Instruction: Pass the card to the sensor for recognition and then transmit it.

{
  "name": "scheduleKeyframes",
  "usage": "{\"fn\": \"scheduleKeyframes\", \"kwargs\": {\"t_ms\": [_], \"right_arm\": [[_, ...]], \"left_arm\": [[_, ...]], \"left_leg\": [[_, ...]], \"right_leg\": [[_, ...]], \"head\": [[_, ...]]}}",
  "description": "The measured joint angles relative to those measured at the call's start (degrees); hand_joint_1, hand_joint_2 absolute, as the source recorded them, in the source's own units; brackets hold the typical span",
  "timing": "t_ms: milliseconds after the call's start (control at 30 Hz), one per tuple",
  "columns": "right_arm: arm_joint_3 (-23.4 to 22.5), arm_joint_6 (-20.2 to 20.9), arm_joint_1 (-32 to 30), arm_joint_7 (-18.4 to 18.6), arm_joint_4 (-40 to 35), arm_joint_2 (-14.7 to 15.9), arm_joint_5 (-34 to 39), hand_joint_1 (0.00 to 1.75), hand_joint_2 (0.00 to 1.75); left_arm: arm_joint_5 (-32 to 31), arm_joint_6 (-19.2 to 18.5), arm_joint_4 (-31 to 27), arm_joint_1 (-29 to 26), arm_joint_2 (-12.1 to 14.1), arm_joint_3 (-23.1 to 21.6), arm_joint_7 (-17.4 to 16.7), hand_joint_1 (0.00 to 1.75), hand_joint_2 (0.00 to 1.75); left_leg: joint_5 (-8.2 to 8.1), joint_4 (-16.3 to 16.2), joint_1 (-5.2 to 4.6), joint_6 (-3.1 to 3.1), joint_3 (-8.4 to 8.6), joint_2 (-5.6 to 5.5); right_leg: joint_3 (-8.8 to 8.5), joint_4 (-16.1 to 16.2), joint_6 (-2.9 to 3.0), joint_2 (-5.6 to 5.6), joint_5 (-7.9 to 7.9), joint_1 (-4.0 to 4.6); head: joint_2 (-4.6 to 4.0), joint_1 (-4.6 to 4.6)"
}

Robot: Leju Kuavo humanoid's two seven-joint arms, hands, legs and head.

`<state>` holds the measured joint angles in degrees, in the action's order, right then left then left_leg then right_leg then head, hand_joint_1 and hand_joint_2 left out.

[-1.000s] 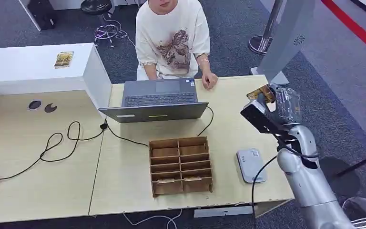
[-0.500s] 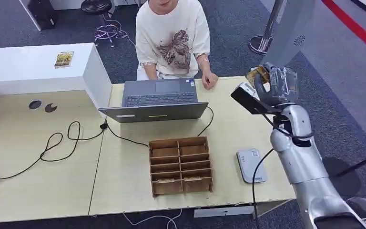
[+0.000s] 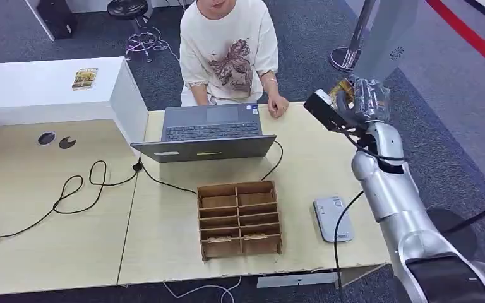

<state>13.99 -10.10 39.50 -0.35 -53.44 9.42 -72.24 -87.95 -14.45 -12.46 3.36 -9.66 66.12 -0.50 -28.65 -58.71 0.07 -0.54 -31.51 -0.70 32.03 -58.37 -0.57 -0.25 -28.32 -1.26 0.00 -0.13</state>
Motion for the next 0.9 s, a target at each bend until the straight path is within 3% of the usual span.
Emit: {"fn": "scheduleKeyframes", "kwargs": {"t_ms": [500, 900], "right_arm": [[0.13, 0.35, 3.36, -0.02, 5.36, -3.74, -4.75, 1.75, 1.75], [3.21, 2.21, 6.33, -0.17, 6.30, -7.78, -6.12, 1.75, 1.75]], "left_arm": [[-0.17, -0.11, 0.00, 0.03, 0.04, -0.04, -0.09, 0.00, 1.75], [-0.50, -0.13, 0.00, 0.04, 0.04, -0.20, -0.07, 0.00, 1.75]], "left_leg": [[0.02, 0.00, 0.00, -0.04, 0.00, 0.01], [0.04, 0.00, 0.00, -0.05, 0.00, 0.00]], "right_leg": [[0.01, -0.04, 0.00, 0.01, 0.00, 0.01], [0.02, -0.05, 0.00, 0.01, 0.00, 0.01]], "head": [[0.02, 0.00], [0.00, 0.00]]}}
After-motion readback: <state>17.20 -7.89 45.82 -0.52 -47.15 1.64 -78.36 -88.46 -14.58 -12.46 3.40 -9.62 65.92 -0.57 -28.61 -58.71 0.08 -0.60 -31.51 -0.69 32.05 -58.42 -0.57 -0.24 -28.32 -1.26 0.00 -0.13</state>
